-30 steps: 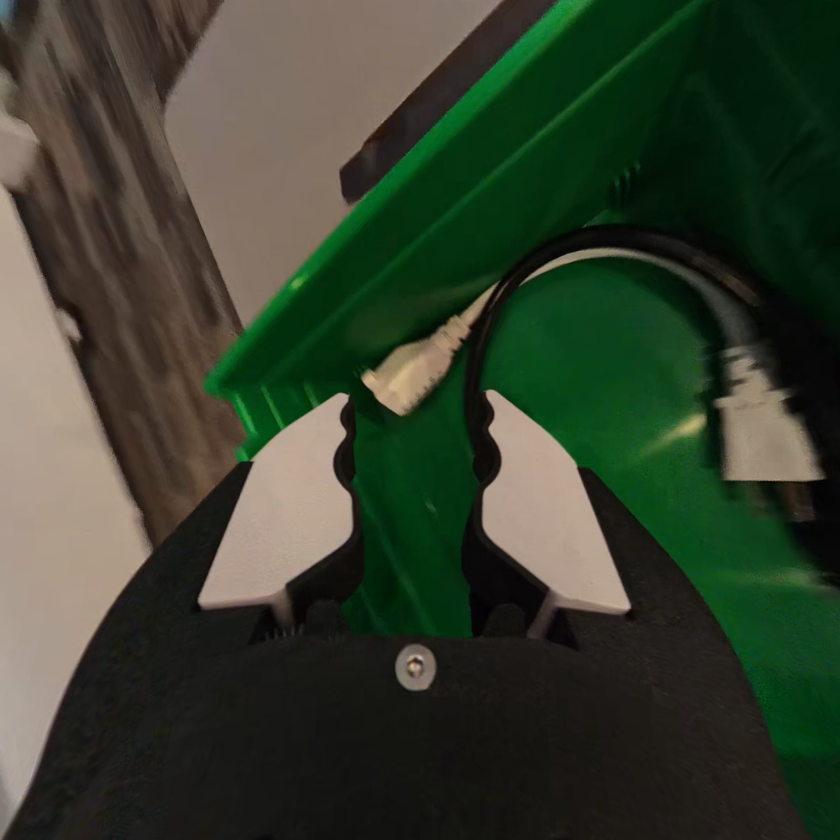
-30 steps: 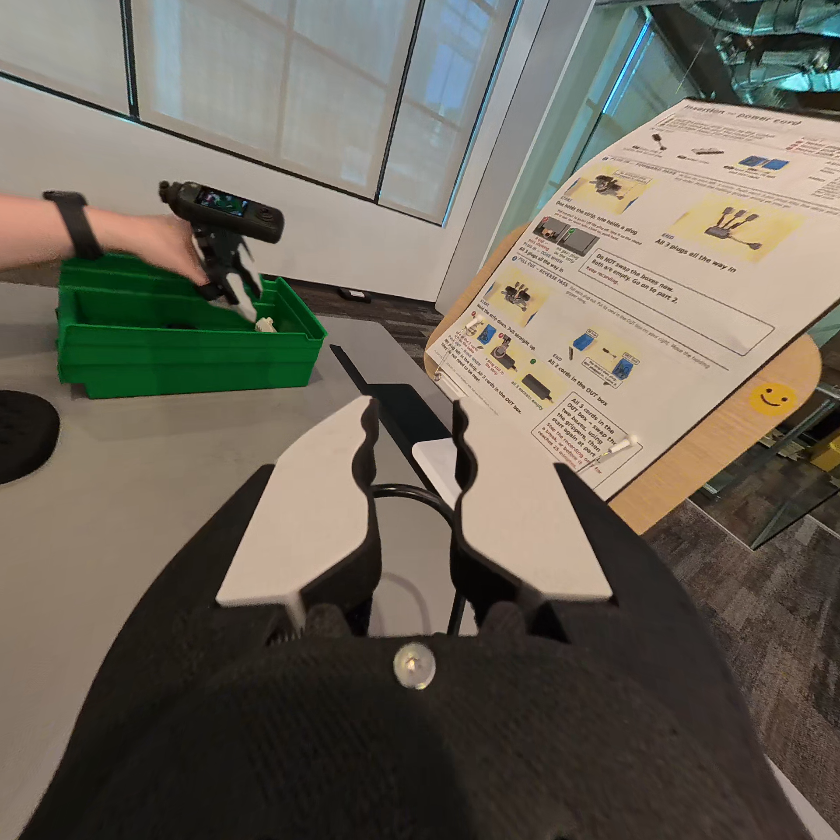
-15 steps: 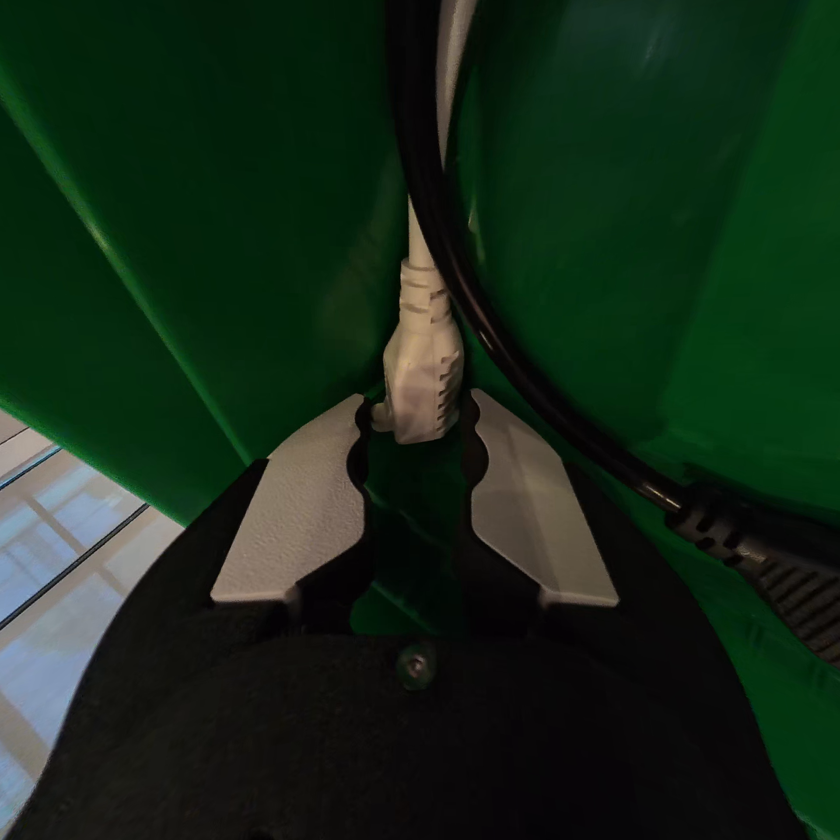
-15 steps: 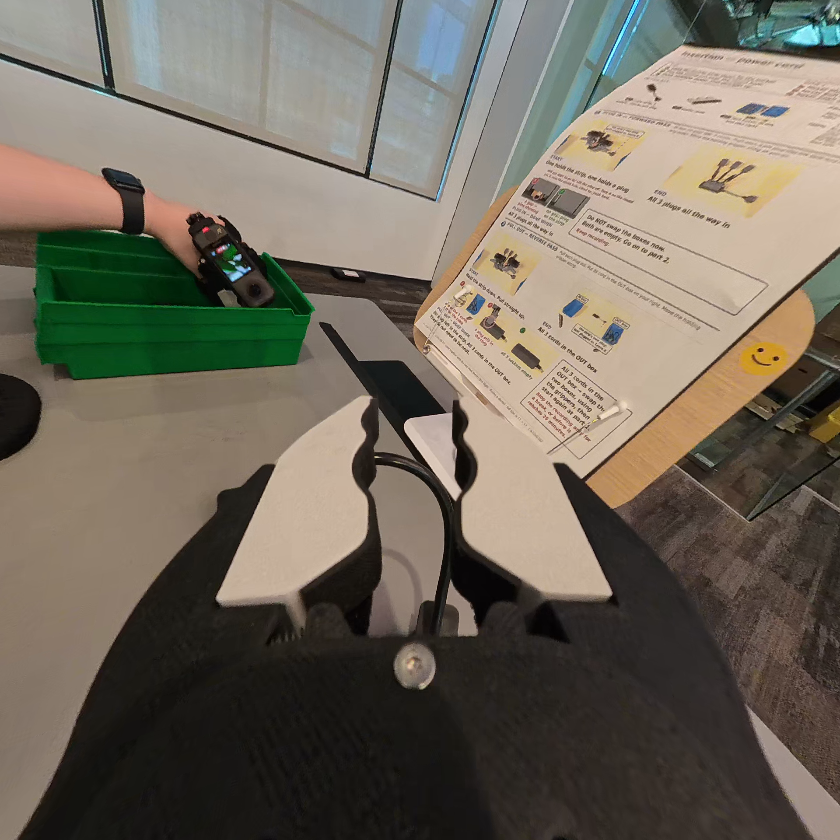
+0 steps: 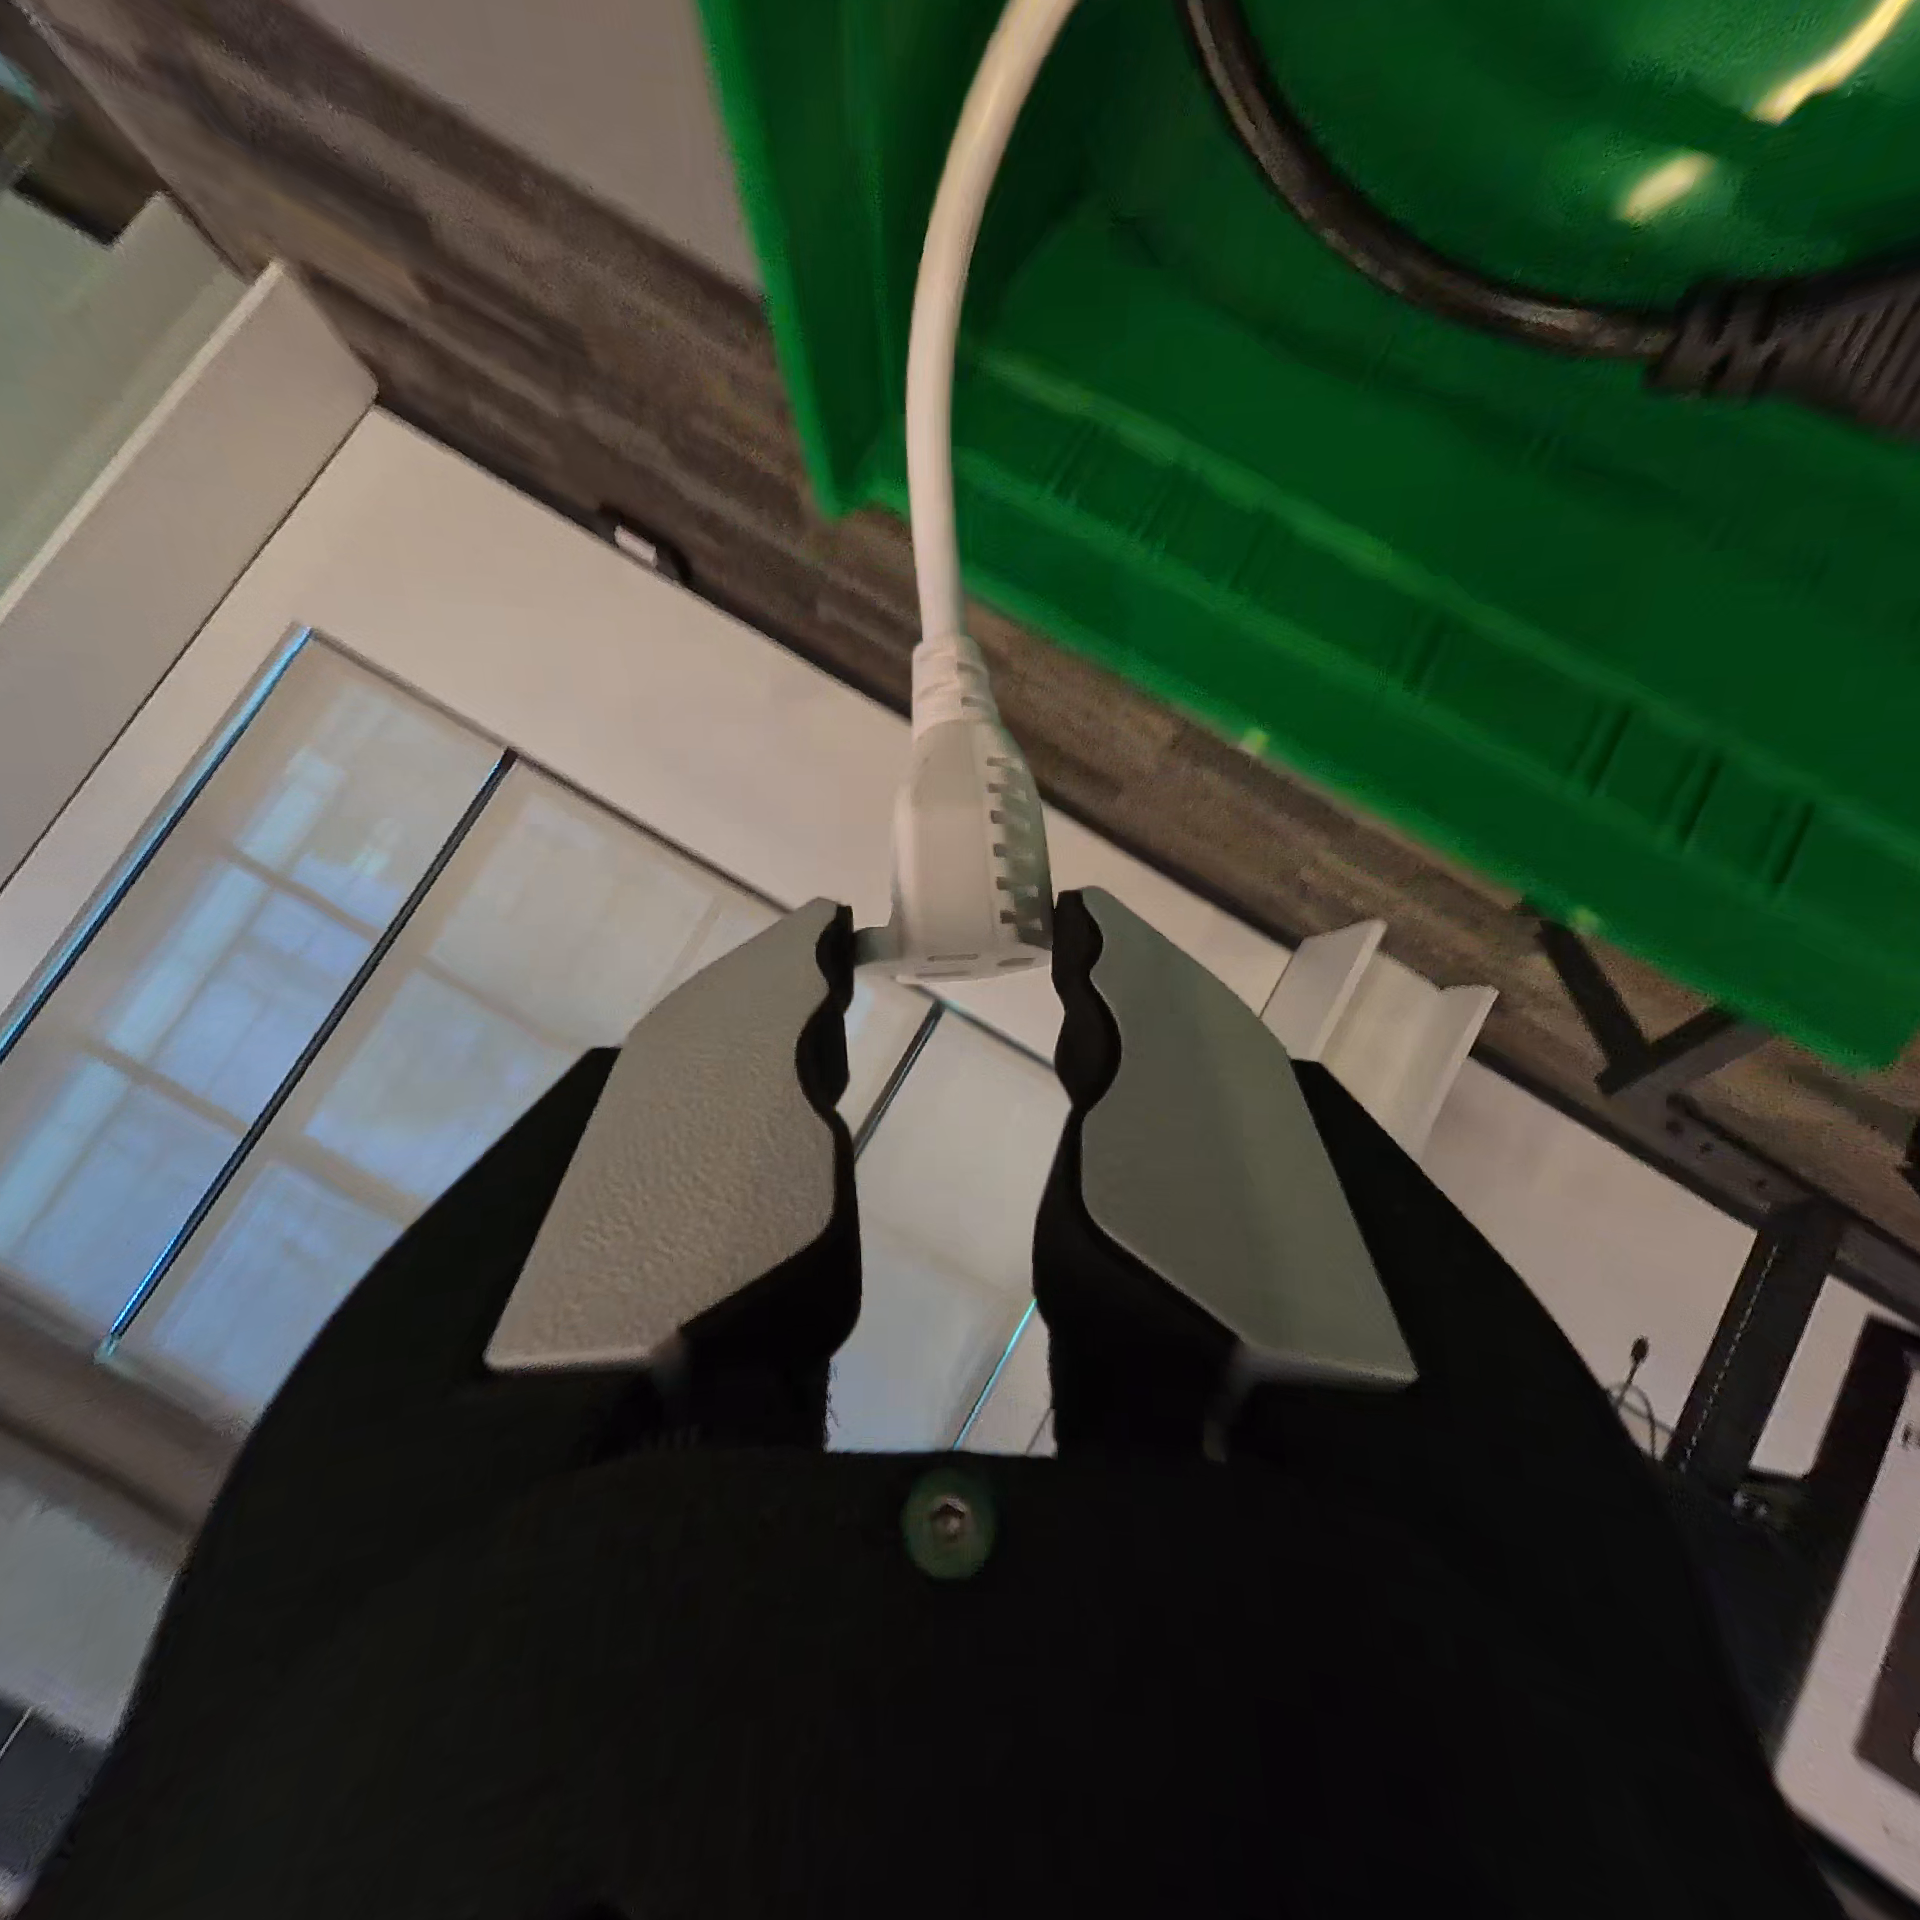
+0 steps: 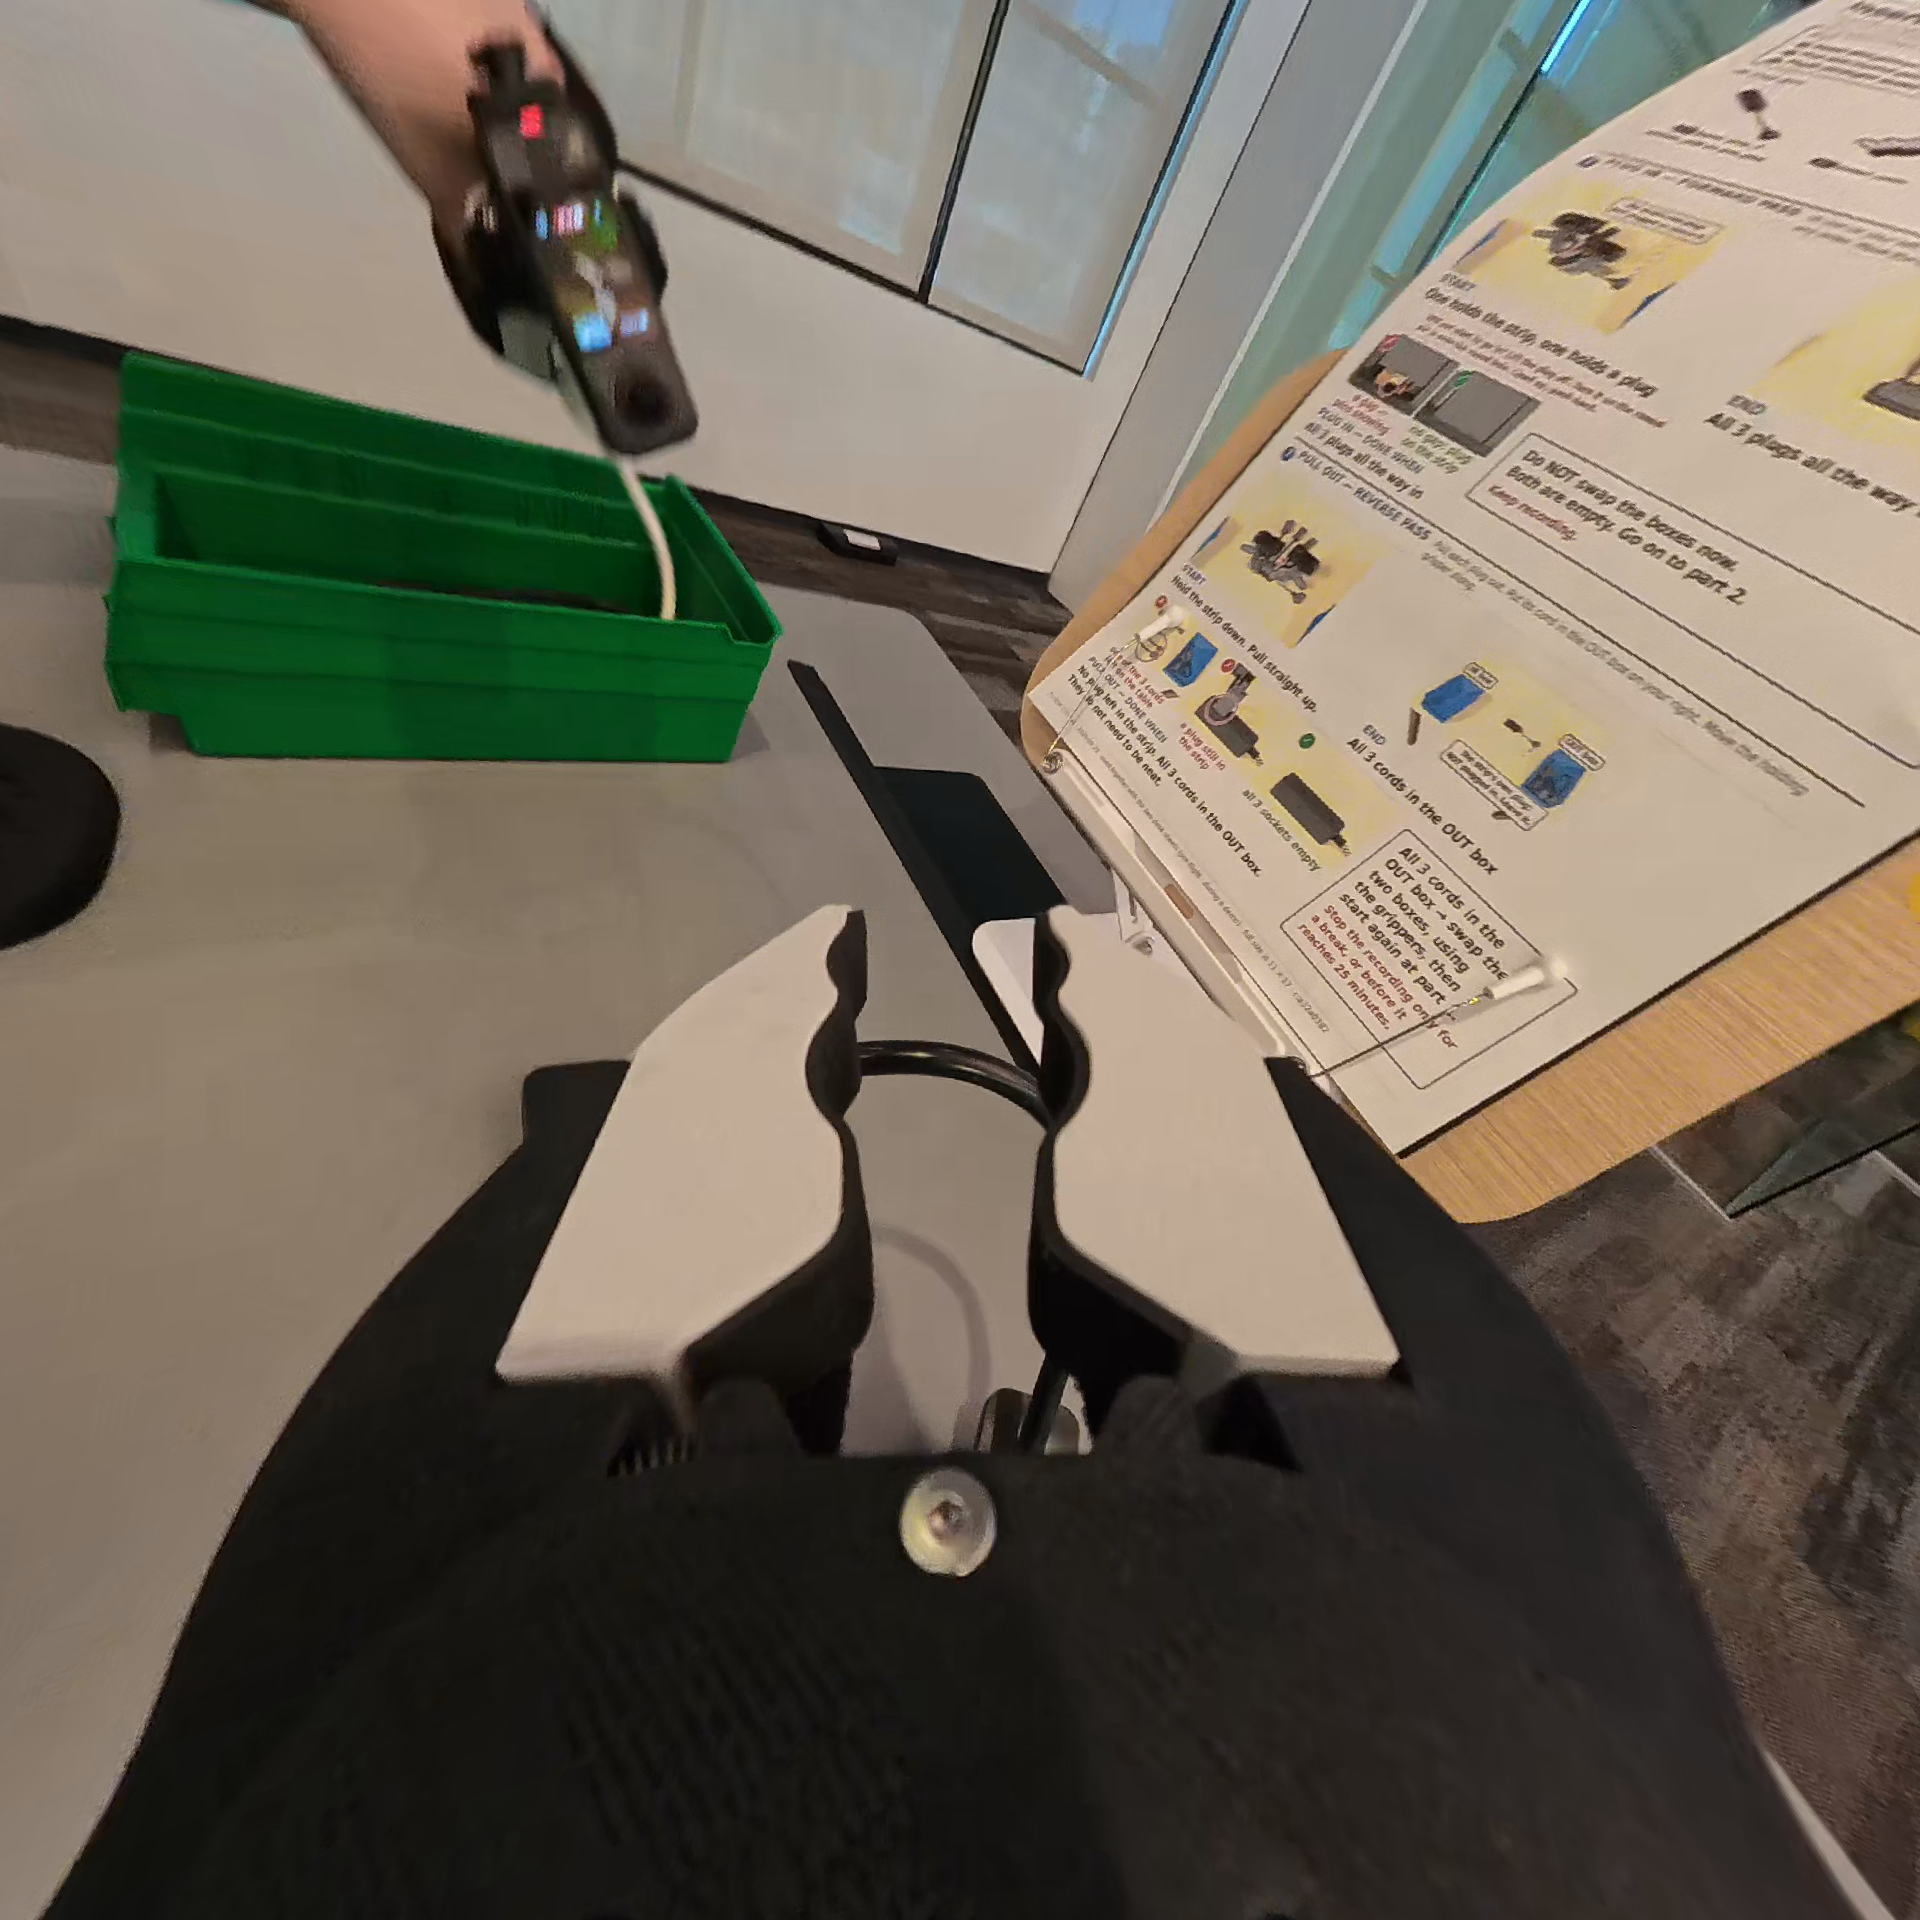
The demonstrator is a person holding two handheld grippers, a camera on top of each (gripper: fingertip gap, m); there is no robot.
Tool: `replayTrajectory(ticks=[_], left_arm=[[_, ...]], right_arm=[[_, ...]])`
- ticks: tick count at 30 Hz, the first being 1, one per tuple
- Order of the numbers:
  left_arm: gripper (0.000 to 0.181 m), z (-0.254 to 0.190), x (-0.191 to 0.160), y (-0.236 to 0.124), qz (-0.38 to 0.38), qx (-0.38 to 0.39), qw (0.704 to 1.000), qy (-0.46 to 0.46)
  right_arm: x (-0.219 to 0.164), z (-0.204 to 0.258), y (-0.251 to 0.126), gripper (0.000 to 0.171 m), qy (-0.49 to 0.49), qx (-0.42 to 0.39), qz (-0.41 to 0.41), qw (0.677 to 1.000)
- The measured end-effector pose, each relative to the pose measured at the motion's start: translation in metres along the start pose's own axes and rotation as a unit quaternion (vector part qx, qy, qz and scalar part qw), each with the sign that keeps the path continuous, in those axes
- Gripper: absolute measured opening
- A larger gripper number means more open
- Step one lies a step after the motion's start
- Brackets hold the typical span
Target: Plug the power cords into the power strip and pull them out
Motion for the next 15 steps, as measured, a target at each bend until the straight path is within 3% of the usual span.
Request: replayTrajectory(ticks=[8, 15], left_arm=[[0.037, -0.001, -0.064, -0.108, 0.085, 0.075, 0.993, -0.022], [0.037, -0.029, -0.076, -0.175, 0.083, 0.144, 0.985, -0.052]], right_arm=[[0.008, 0.013, 0.006, 0.031, -0.014, 0.018, -0.012, 1.0], [0.025, 0.037, 0.016, 0.031, -0.004, 0.045, -0.033, 0.998]])
Point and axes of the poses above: each gripper's, where its closed fingertips meet, y out along the fingers, x out of its top, z = x × y across the jaws, the point moved 7 cm from there along -y, back along the fingers, and after that the axes turned 12 degrees about -x, right-handed, at the moved point
